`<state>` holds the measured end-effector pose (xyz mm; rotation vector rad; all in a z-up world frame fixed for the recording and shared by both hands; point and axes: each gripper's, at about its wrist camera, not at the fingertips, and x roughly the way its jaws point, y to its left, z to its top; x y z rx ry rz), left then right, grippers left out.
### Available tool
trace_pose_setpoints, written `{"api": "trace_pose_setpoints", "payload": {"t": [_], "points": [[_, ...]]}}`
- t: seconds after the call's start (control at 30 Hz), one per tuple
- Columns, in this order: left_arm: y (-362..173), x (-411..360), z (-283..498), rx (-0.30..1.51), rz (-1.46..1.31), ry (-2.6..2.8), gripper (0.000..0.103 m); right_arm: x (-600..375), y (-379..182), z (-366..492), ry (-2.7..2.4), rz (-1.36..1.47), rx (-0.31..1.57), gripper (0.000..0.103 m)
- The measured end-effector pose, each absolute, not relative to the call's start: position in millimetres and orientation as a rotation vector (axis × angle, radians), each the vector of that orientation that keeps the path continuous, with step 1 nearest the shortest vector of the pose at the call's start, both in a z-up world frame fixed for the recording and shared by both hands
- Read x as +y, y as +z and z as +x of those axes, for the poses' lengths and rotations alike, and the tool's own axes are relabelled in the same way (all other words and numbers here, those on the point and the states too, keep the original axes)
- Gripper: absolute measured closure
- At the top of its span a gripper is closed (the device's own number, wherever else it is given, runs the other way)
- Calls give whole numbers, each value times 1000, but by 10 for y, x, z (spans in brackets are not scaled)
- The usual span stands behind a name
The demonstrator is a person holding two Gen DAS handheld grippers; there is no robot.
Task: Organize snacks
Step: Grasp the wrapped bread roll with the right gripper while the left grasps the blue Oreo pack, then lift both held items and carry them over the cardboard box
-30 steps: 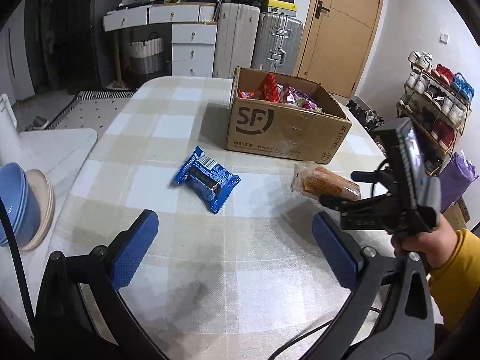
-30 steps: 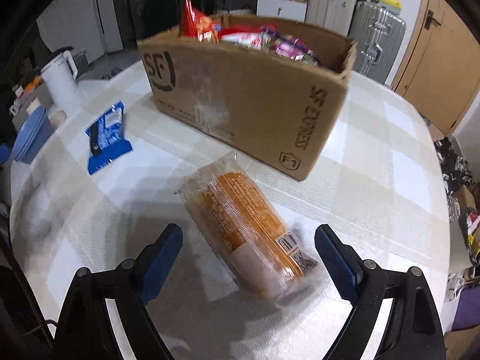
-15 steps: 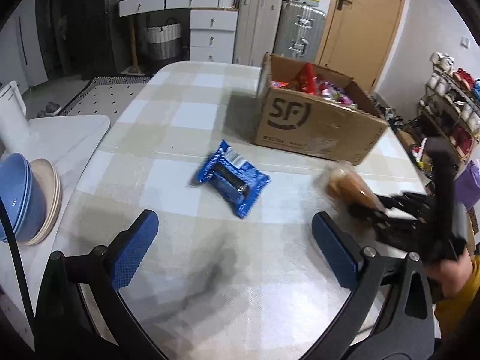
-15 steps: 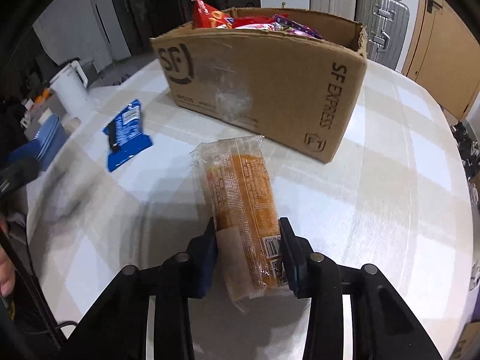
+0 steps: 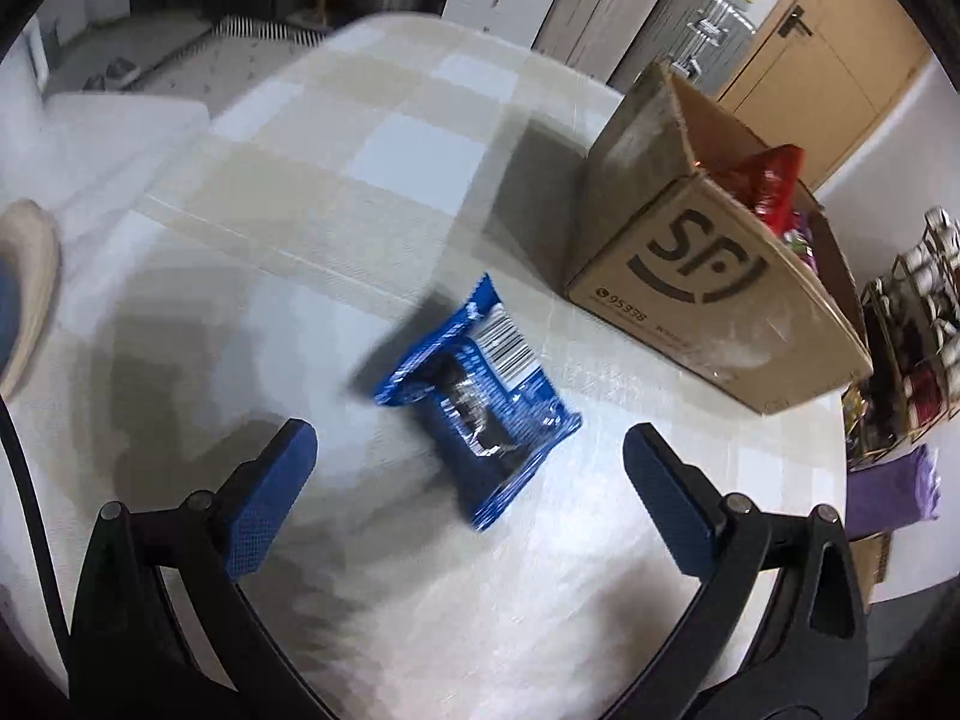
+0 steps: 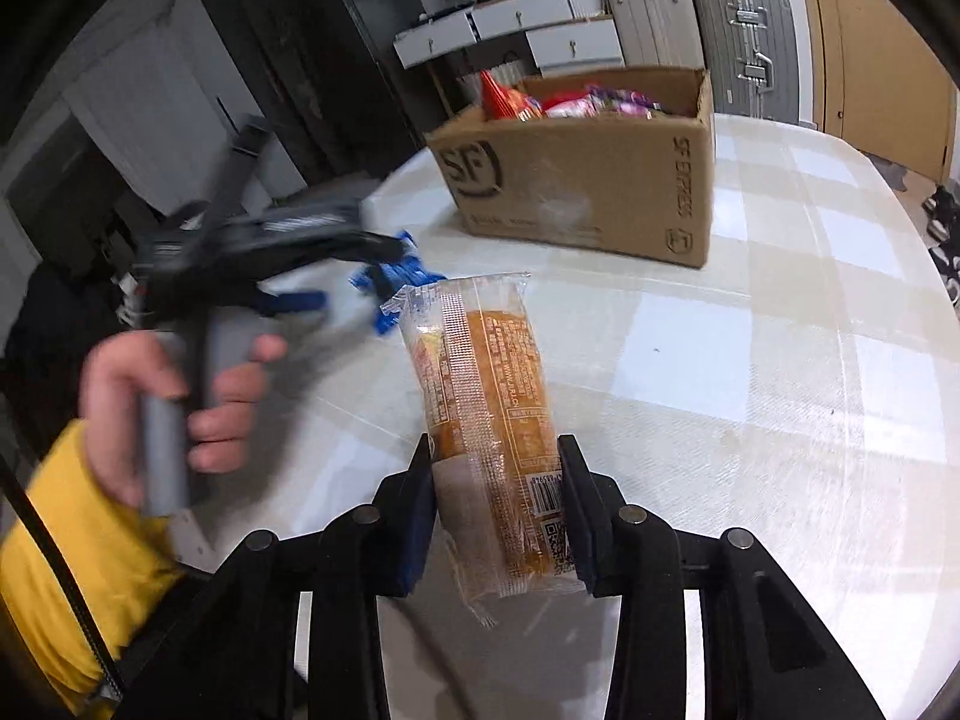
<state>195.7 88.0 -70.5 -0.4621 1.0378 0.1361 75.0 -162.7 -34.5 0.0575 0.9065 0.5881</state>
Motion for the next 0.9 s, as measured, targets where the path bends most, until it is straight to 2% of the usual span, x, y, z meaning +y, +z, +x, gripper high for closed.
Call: {"api": "trace_pose_setpoints", "payload": {"t": [0.2,0.37,0.43,0.63,0.67,0.77,0.9], "points": [[-843,773,2238,1057,-441,205,2,-1478,-177,542,638,36,834,65],[-906,569,2298,1039,-274,270,2,-1467,-214,530,638,41,866,65],[-905,503,2274,1036,-218,302,9,-1497,-223,541,639,48,870,65],[-832,575,2184,1012,-222,306,45,-1495,-227,596,638,47,856,65],[-828,578,2174,1016,-214,297,53,-1490,-231,595,637,43,857,65],[-814,569,2128,1018,-191,277,59,-1481,-227,573,635,46,855,65],[-798,614,2053,1023,-208,230,61,-1458,-229,512,635,40,851,65]]}}
